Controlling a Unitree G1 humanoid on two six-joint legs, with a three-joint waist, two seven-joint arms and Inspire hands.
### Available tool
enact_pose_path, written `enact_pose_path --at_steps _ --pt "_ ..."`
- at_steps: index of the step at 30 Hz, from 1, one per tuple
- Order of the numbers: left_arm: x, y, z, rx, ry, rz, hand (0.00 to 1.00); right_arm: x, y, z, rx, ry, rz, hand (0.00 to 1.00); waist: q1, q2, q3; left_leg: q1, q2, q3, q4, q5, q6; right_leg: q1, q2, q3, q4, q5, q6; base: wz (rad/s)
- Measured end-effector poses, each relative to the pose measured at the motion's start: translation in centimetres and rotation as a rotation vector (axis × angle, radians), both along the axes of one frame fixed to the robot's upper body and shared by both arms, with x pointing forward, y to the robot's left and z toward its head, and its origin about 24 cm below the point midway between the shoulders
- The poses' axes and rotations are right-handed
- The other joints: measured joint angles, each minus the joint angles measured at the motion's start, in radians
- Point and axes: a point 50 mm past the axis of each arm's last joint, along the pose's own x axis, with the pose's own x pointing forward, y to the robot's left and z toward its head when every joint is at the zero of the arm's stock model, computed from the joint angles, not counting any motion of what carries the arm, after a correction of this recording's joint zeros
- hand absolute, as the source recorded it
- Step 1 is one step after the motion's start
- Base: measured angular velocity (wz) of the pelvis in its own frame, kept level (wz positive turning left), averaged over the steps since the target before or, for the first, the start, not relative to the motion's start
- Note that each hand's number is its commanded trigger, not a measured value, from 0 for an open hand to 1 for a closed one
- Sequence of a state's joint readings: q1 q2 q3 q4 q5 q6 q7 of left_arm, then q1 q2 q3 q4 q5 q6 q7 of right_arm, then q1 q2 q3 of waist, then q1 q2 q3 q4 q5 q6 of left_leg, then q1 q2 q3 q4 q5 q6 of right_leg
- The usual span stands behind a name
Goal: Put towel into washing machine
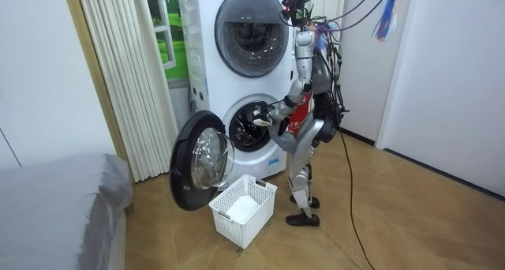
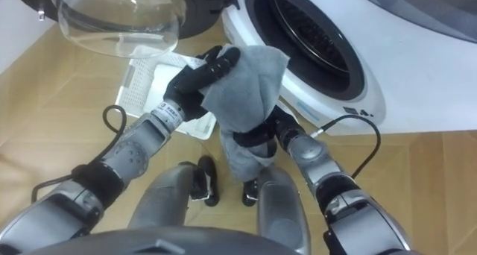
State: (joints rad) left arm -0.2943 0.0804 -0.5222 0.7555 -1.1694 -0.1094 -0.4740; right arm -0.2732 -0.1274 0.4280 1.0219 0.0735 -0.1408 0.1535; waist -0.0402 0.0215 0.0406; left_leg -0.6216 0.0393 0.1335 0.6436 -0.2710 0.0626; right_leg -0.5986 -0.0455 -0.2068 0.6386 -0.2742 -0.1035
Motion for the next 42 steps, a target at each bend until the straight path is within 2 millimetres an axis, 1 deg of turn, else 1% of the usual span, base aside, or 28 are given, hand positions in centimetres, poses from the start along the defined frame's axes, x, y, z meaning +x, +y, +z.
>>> enact_pose_path --at_steps 1,7,10,13,15,16,17,18,21,22,24,25,27,30,31,33,35,38,41,42 --pt "0.0 0.0 0.0 0.0 0.002 0.0 0.0 -0.1 0.0 0.0 0.003 0.005 0.001 1.0 -0.002 0.0 0.0001 0.001 0.0 0.0 -0.001 0.0 0.0 0.001 0.0 0.0 0.0 0.0 0.0 0.0" --pt "-0.2 0.5 -0.4 -0.024 0.033 0.037 0.0 -0.4 0.1 -0.3 0.014 0.029 -0.006 1.0 -0.004 -0.001 0.0004 0.006 -0.001 0.001 -0.006 0.002 -0.002 0.004 0.0 0.001 0.0 0.0 0.0 0.0" --pt "-0.5 1.0 -1.0 -0.014 0.063 0.058 0.0 -0.9 -0.4 -0.8 0.037 0.076 -0.063 1.0 0.013 -0.001 0.0005 0.005 0.0 0.0 -0.005 0.002 -0.003 0.004 0.0 0.0 -0.002 0.0 -0.001 0.0" --pt "-1.3 2.0 -1.8 0.045 0.078 0.062 0.0 -1.9 -1.2 -1.7 0.045 0.139 -0.123 1.0 0.045 0.0 0.0004 0.004 -0.001 0.0 -0.016 0.004 -0.005 0.004 0.002 0.0 -0.014 0.001 -0.001 0.0" --pt "-1.6 2.8 -2.3 0.109 0.093 0.064 0.0 -2.9 -1.8 -2.4 0.073 0.222 -0.173 1.0 0.078 0.0 0.0005 0.001 -0.002 -0.001 -0.027 0.008 -0.005 0.002 0.002 -0.005 -0.023 0.003 -0.001 0.03" --pt "-1.7 3.1 -2.4 0.124 0.097 0.07 0.0 -3.1 -1.9 -2.6 0.084 0.24 -0.183 1.0 0.084 0.0 0.0006 -0.001 -0.002 -0.003 -0.028 0.008 -0.005 0.002 0.002 -0.008 -0.025 0.004 -0.001 0.1" --pt "-1.7 3.5 -2.5 0.154 0.102 0.083 0.0 -3.4 -2.1 -2.7 0.103 0.266 -0.199 1.0 0.101 0.001 0.0007 -0.006 -0.003 -0.009 -0.029 0.008 -0.006 0.001 0.001 -0.016 -0.028 0.004 -0.001 0.11" --pt "-1.7 3.7 -2.6 0.168 0.103 0.087 0.0 -3.5 -2.3 -2.8 0.113 0.277 -0.205 1.0 0.104 0.001 0.0007 -0.009 -0.003 -0.011 -0.029 0.009 -0.006 0.0 0.001 -0.018 -0.029 0.004 -0.002 0.15" --pt "-2.1 4.2 -3.1 0.217 0.127 0.11 0.0 -3.6 -3.5 -2.7 0.168 0.31 -0.265 1.0 0.133 0.005 0.0009 -0.017 -0.016 -0.031 -0.028 0.01 -0.007 -0.004 -0.012 -0.036 -0.022 0.0 -0.004 0.2" --pt "-2.2 4.3 -3.1 0.23 0.129 0.111 0.0 -3.5 -3.8 -2.7 0.167 0.313 -0.27 1.0 0.134 0.005 0.0009 -0.017 -0.019 -0.031 -0.027 0.01 -0.006 -0.005 -0.017 -0.04 -0.017 -0.002 -0.003 0.19" --pt "-2.5 4.8 -3.5 0.262 0.151 0.128 0.0 -3.2 -4.6 -2.5 0.174 0.319 -0.298 1.0 0.151 0.006 0.0013 -0.017 -0.024 -0.032 -0.023 0.011 -0.006 -0.006 -0.025 -0.044 -0.009 -0.007 -0.002 0.07" --pt "-2.6 4.9 -3.6 0.269 0.159 0.132 0.0 -3.2 -4.9 -2.4 0.188 0.322 -0.319 1.0 0.153 0.006 0.0014 -0.017 -0.025 -0.032 -0.024 0.011 -0.005 -0.006 -0.026 -0.044 -0.007 -0.008 -0.001 0.06" --pt "-2.9 5.5 -3.9 0.297 0.181 0.148 0.0 -2.6 -5.9 -2.0 0.246 0.319 -0.407 1.0 0.155 0.008 0.0025 -0.022 -0.038 -0.044 -0.021 0.014 -0.001 -0.009 -0.039 -0.057 0.005 -0.018 0.002 0.2" --pt "-3.2 6.3 -4.4 0.337 0.21 0.167 0.0 -2.1 -7.3 -1.5 0.317 0.305 -0.529 1.0 0.157 0.008 0.0051 -0.034 -0.044 -0.058 -0.022 0.019 0.001 -0.011 -0.045 -0.069 0.008 -0.023 0.004 0.18" --pt "-3.3 6.3 -4.5 0.342 0.22 0.168 0.0 -2.1 -7.6 -1.4 0.322 0.303 -0.543 1.0 0.157 0.008 0.0052 -0.035 -0.047 -0.059 -0.023 0.021 0.001 -0.011 -0.048 -0.07 0.009 -0.025 0.006 0.13" --pt "-3.6 6.2 -4.7 0.363 0.235 0.157 0.0 -1.6 -8.6 -0.9 0.33 0.291 -0.581 1.0 0.156 0.004 0.0082 -0.039 -0.061 -0.059 -0.026 0.026 0.007 -0.024 -0.065 -0.071 0.032 -0.033 0.009 0.12" --pt "-3.5 6.2 -4.7 0.386 0.222 0.141 0.0 -1.1 -9.1 -0.5 0.343 0.276 -0.612 1.0 0.157 -0.001 0.0116 -0.052 -0.071 -0.06 -0.023 0.03 0.01 -0.043 -0.079 -0.071 0.053 -0.039 0.01 0.12" --pt "-3.5 6.1 -4.7 0.392 0.221 0.137 0.0 -0.2 -9.5 0.1 0.378 0.255 -0.65 1.0 0.157 -0.006 0.0159 -0.074 -0.072 -0.061 -0.018 0.032 0.01 -0.066 -0.08 -0.072 0.058 -0.039 0.009 0.03" --pt "-3.4 6.0 -4.5 0.389 0.22 0.139 0.0 0.6 -9.4 0.6 0.419 0.246 -0.673 1.0 0.157 -0.012 0.0194 -0.092 -0.072 -0.064 -0.017 0.034 0.009 -0.081 -0.08 -0.074 0.058 -0.039 0.009 0.02" --pt "-3.4 5.9 -4.5 0.388 0.22 0.138 0.0 0.8 -9.4 0.7 0.427 0.246 -0.677 1.0 0.155 -0.012 0.0195 -0.095 -0.072 -0.065 -0.015 0.034 0.009 -0.083 -0.081 -0.077 0.058 -0.039 0.009 0.09"
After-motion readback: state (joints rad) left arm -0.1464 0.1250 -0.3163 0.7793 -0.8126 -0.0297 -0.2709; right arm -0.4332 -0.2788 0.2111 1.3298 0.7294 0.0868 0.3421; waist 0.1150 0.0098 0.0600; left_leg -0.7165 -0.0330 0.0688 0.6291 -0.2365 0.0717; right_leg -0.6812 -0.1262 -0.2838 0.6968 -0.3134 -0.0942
